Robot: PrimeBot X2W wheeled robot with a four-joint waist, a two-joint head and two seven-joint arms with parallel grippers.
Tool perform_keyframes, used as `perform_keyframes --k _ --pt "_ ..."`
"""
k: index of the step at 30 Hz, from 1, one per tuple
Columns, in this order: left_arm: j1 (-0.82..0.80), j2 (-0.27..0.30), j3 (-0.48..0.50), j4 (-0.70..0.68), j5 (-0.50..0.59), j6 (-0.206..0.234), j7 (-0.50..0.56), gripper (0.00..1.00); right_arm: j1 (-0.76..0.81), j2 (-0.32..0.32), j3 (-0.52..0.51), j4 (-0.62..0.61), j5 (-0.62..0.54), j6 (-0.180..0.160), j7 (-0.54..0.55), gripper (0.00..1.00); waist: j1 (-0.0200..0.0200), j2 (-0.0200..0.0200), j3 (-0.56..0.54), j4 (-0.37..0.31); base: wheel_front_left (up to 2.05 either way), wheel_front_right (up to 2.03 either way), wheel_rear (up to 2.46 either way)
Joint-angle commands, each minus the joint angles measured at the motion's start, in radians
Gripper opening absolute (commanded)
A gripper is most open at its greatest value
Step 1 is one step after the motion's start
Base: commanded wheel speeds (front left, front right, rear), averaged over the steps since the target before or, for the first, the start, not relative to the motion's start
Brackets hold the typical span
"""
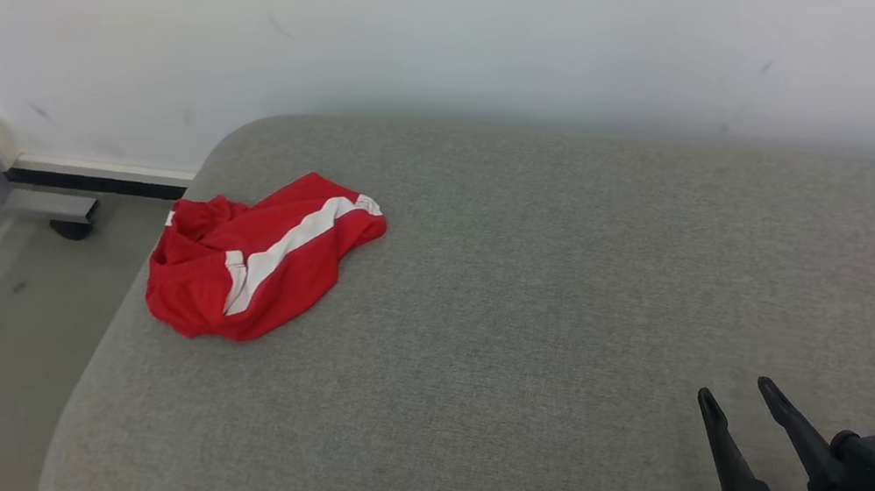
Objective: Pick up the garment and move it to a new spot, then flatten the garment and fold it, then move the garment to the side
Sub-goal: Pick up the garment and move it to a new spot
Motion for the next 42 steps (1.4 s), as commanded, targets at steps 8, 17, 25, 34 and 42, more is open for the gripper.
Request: perform_keyframes --k 8,17,25,34,42 --pt "0.014 0.010 0.013 -0.001 -0.005 0.004 -0.003 1.00 -0.006 0.003 0.011 0.010 0.005 -0.003 -0.005 1.00 -0.0001 0.0000 -0.001 0.057 0.00 0.00 0.00" --pt "-0.029 0.026 0.013 -0.007 -0.005 0.001 -0.003 1.00 -0.012 0.003 0.007 0.008 -0.009 -0.003 -0.005 1.00 -0.0001 0.0000 0.009 0.013 0.00 0.00 0.00" --pt "-0.185 0.103 0.019 0.023 -0.037 -0.010 -0.003 1.00 -0.044 -0.003 -0.004 -0.005 -0.043 -0.003 -0.005 1.00 -0.0001 0.0000 0.066 -0.083 0.00 0.00 0.00" --pt "-0.434 0.195 0.063 0.121 -0.115 -0.020 -0.003 1.00 -0.090 -0.031 -0.027 -0.044 -0.069 -0.003 -0.002 1.00 -0.0001 0.0000 0.196 -0.227 0.00 0.00 0.00" --pt "-0.614 0.274 0.072 0.242 -0.160 -0.023 0.000 1.00 -0.105 -0.033 -0.065 -0.119 -0.088 -0.003 0.012 1.00 -0.0001 0.0000 0.313 -0.334 0.00 0.00 0.00"
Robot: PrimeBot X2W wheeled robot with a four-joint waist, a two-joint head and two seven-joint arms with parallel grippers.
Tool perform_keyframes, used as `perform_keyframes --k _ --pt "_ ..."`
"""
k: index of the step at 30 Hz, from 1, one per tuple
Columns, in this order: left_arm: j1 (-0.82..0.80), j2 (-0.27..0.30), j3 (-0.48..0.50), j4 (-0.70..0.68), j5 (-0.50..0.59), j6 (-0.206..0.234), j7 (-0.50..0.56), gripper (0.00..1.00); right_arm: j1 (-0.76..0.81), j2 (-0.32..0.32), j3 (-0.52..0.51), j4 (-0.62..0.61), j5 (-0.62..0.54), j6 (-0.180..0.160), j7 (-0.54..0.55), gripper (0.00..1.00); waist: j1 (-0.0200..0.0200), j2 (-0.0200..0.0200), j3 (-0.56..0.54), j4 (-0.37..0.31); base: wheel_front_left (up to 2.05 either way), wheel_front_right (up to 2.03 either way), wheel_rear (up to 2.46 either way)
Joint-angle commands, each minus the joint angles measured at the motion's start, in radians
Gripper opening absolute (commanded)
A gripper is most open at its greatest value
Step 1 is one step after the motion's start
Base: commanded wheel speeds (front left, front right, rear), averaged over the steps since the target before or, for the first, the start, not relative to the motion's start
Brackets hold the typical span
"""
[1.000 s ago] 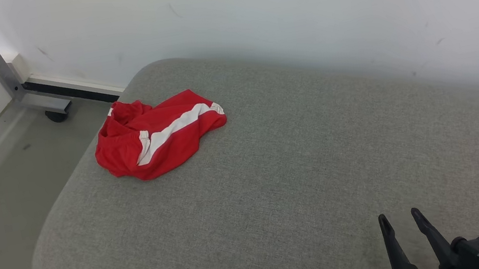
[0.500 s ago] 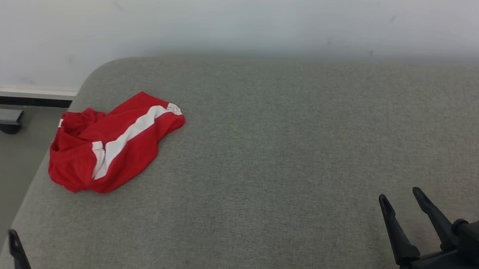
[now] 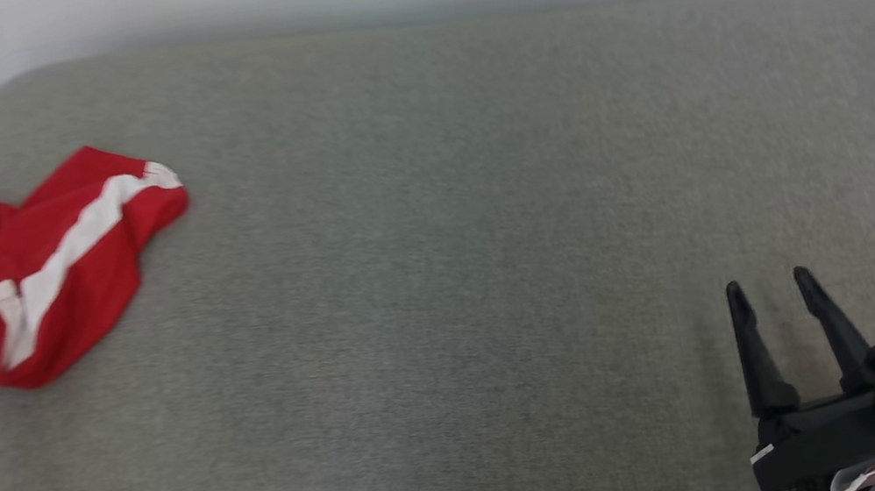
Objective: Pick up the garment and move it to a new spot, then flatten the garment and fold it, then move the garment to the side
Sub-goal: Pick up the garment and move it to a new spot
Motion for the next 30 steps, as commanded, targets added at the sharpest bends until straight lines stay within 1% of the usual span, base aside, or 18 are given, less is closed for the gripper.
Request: perform_keyframes --k 1,4,10,11,12,18,22,25,29,30 --pt "-0.047 0.022 -0.004 0.037 -0.012 -0.003 0.004 1.00 -0.008 0.001 -0.008 -0.022 -0.008 -0.003 0.004 1.00 -0.0002 -0.0003 0.116 -0.109 0.00 0.00 0.00" --pt "-0.084 0.034 -0.007 0.068 -0.028 -0.004 0.011 1.00 -0.011 0.000 -0.010 -0.043 -0.014 -0.003 0.011 1.00 -0.0002 -0.0003 0.141 -0.127 0.00 0.00 0.00" --pt "-0.186 0.082 -0.022 0.194 -0.054 -0.007 0.076 1.00 -0.011 -0.018 -0.025 -0.115 -0.032 -0.003 0.033 1.00 -0.0002 -0.0003 0.210 -0.164 0.00 0.00 0.00" --pt "-0.203 0.089 -0.026 0.222 -0.058 -0.007 0.085 1.00 -0.013 -0.019 -0.031 -0.126 -0.032 -0.003 0.036 1.00 -0.0002 -0.0003 0.218 -0.168 0.00 0.00 0.00" --pt "-0.243 0.100 -0.043 0.303 -0.069 -0.005 0.114 1.00 -0.016 -0.025 -0.036 -0.148 -0.031 -0.003 0.045 1.00 -0.0002 -0.0003 0.237 -0.175 0.00 0.00 0.00" --pt "-0.304 0.123 -0.092 0.444 -0.086 -0.007 0.177 1.00 -0.026 -0.029 -0.034 -0.172 -0.037 -0.003 0.059 1.00 -0.0002 -0.0003 0.259 -0.178 0.00 0.00 0.00" --pt "-0.333 0.124 -0.124 0.525 -0.120 -0.006 0.217 1.00 -0.029 -0.034 -0.033 -0.182 -0.041 -0.003 0.072 1.00 -0.0002 -0.0003 0.263 -0.175 0.00 0.00 0.00" --pt "-0.347 0.129 -0.153 0.594 -0.146 -0.006 0.289 1.00 -0.030 -0.043 -0.040 -0.191 -0.037 -0.003 0.082 1.00 -0.0002 -0.0003 0.259 -0.172 0.00 0.00 0.00" --pt "-0.358 0.115 -0.189 0.653 -0.189 -0.006 0.353 1.00 -0.023 -0.045 -0.044 -0.200 -0.041 -0.003 0.091 1.00 -0.0002 -0.0003 0.252 -0.164 0.00 0.00 0.00" --pt "-0.357 0.115 -0.199 0.670 -0.195 -0.006 0.369 0.91 -0.022 -0.043 -0.042 -0.201 -0.042 -0.003 0.095 1.00 -0.0002 -0.0003 0.249 -0.163 0.00 0.00 0.00"
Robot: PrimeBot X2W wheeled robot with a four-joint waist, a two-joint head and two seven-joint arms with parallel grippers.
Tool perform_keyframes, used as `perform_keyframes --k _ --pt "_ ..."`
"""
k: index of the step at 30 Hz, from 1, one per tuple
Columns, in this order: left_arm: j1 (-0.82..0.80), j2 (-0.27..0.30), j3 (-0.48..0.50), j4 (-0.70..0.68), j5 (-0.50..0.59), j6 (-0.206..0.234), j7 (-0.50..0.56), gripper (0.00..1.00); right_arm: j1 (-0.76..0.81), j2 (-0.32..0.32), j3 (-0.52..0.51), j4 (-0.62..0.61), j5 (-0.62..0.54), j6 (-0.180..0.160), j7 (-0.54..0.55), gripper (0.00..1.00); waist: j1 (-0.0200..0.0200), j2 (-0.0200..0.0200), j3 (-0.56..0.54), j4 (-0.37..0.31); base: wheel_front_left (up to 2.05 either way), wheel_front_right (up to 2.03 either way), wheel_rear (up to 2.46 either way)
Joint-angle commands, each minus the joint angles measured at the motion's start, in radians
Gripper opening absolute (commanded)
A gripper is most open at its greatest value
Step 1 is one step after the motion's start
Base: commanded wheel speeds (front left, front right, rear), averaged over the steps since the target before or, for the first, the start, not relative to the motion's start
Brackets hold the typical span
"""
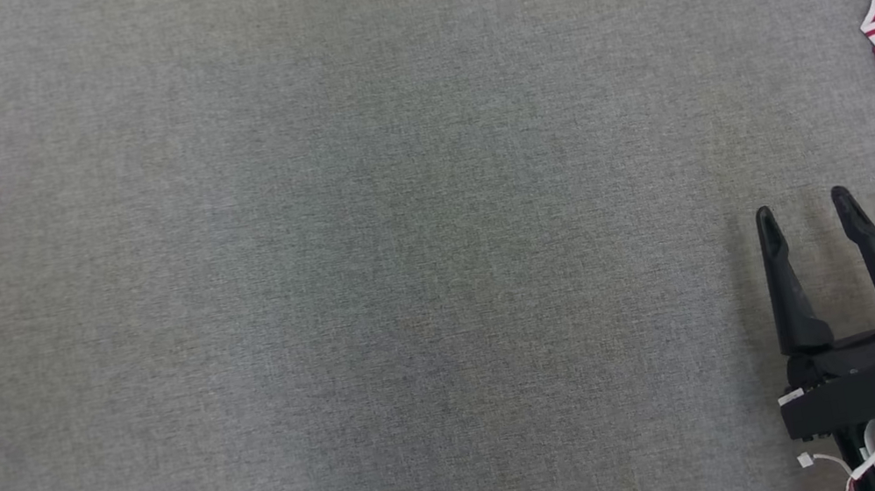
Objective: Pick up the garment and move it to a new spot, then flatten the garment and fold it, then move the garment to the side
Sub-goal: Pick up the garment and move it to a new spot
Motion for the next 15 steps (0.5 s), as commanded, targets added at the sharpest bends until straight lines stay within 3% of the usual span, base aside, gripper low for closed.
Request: perform_keyframes --k 1,2,7,15 --pt "0.016 -0.010 -0.011 0.032 -0.011 0.001 0.019 0.42 0.003 0.003 0.007 -0.004 -0.005 -0.003 0.003 1.00 0.0000 0.0000 -0.005 0.003 0.00 0.00 0.00" --pt "0.015 -0.012 -0.019 0.040 -0.016 0.001 0.021 0.00 0.002 0.002 0.009 -0.003 -0.004 -0.003 0.006 1.00 0.0000 0.0000 -0.008 0.004 0.00 0.00 0.00" --pt "-0.014 0.005 -0.045 0.051 -0.012 0.001 -0.089 0.00 0.003 0.000 0.013 0.006 0.008 -0.003 0.006 1.00 0.0000 0.0000 -0.024 0.004 0.00 0.00 0.00" --pt "-0.063 0.000 -0.115 -0.045 0.003 0.001 -0.279 0.00 0.009 0.016 0.010 0.042 0.019 -0.003 -0.016 1.00 0.0000 0.0000 -0.065 0.009 0.00 0.00 0.00"
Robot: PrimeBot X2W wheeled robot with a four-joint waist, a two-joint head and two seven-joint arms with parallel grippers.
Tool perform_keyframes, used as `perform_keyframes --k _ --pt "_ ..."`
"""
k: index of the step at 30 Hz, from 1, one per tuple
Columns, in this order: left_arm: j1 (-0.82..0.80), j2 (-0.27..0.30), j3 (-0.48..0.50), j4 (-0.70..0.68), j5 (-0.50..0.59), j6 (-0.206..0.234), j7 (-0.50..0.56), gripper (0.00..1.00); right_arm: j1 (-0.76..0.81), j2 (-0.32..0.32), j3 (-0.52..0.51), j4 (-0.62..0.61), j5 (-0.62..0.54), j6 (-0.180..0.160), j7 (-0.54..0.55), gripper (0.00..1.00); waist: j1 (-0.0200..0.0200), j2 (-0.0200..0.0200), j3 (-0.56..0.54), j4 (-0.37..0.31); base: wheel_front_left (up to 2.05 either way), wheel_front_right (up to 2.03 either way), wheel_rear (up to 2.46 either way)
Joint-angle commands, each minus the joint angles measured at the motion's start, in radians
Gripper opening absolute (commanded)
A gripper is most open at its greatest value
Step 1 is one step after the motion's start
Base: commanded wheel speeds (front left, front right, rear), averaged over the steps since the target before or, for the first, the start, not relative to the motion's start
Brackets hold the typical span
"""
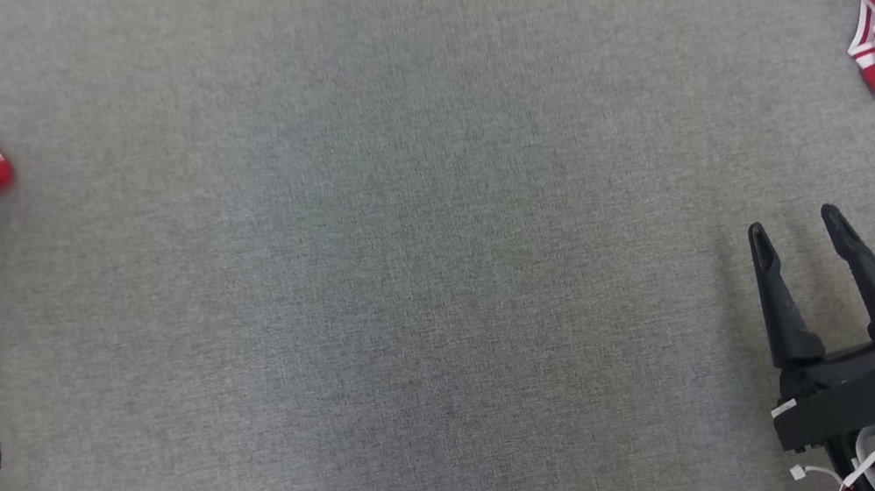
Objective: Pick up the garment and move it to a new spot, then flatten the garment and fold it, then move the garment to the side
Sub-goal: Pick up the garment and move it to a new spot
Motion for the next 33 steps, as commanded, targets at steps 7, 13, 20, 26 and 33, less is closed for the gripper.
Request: perform_keyframes --k 7,13,20,26,33 --pt "-0.034 -0.015 -0.087 -0.171 -0.014 0.001 -0.056 0.00 -0.002 0.026 0.021 0.063 0.018 -0.003 -0.035 1.00 0.0001 0.0000 -0.072 -0.018 0.00 0.00 0.00" --pt "-0.035 -0.047 -0.160 -0.329 -0.020 0.001 -0.055 0.00 -0.002 0.044 0.035 0.125 0.034 -0.003 -0.062 1.00 0.0001 0.0000 -0.122 -0.059 0.00 0.00 0.00" --pt "-0.029 -0.120 -0.231 -0.493 -0.015 0.008 -0.002 0.00 -0.001 0.059 0.045 0.183 0.051 -0.003 -0.080 1.00 0.0001 0.0000 -0.166 -0.111 0.00 0.00 0.00" --pt "0.000 -0.186 -0.292 -0.604 -0.006 0.028 0.050 0.00 -0.014 0.066 0.056 0.213 0.063 -0.003 -0.087 1.00 0.0001 0.0000 -0.180 -0.161 0.00 0.00 0.00" --pt "0.082 -0.263 -0.372 -0.638 -0.005 0.043 0.073 0.00 -0.010 0.070 0.061 0.219 0.076 -0.003 -0.089 1.00 0.0001 0.0000 -0.186 -0.208 0.00 0.00 0.00"
